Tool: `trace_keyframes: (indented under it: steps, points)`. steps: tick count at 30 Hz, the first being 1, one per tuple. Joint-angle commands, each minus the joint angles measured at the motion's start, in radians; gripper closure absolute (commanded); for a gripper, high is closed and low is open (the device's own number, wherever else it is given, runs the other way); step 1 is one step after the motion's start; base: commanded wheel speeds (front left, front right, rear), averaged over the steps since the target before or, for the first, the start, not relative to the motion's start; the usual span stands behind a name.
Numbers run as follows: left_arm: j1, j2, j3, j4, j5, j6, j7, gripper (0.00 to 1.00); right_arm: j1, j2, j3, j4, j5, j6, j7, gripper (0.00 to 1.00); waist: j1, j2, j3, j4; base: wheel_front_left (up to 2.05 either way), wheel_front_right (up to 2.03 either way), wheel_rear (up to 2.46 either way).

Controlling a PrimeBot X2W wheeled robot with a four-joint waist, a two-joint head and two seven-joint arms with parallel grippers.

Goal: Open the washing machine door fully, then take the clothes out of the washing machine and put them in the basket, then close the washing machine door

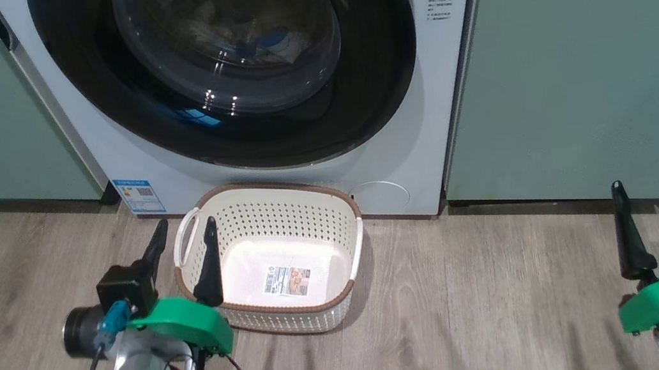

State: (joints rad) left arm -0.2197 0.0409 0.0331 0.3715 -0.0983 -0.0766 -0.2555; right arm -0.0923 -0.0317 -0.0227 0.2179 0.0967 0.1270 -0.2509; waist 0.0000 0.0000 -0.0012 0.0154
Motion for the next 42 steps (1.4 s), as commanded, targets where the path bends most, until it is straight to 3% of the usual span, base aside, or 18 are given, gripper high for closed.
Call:
trace_keyframes:
  steps: [1,26,27,29,30,31,42]
  points:
    - [-0.058,0.011,0.039,-0.029,-0.007,-0.003,-0.006,0.0,-0.061,-0.018,0.028,-0.029,0.0,0.004,-0.011,0.0,0.0,0.0,0.0,0.0,0.0,0.0,0.0]
    - [-0.055,0.009,0.044,-0.025,-0.014,-0.003,-0.006,0.0,-0.061,-0.018,0.025,-0.024,0.031,0.004,-0.011,0.0,0.0,0.0,0.002,0.001,0.0,0.0,0.0]
    - [-0.054,0.009,0.043,-0.025,-0.015,-0.003,-0.006,0.0,-0.062,-0.018,0.027,-0.021,0.037,0.004,-0.011,0.12,0.0,0.0,0.003,0.001,0.0,0.0,0.0]
    - [-0.054,0.009,0.04,-0.025,-0.018,-0.003,-0.006,0.0,-0.068,-0.018,0.029,-0.014,0.068,0.004,-0.011,0.51,0.0,0.0,0.005,0.001,0.0,0.0,0.0]
    - [-0.054,0.009,0.037,-0.025,-0.02,-0.003,-0.006,0.0,-0.072,-0.018,0.03,-0.012,0.076,0.004,-0.011,0.8,0.0,0.0,0.006,0.002,0.0,0.0,0.0]
    - [-0.055,0.009,0.034,-0.026,-0.022,-0.002,-0.006,0.0,-0.076,-0.018,0.031,-0.008,0.094,0.004,-0.011,1.0,0.0,0.0,0.009,0.002,0.0,0.0,0.0]
    - [-0.052,0.009,-0.023,-0.051,-0.052,0.008,-0.006,0.0,-0.196,-0.022,0.053,0.123,0.474,0.004,-0.011,1.0,0.0,0.0,0.057,0.04,0.0,0.0,0.0]
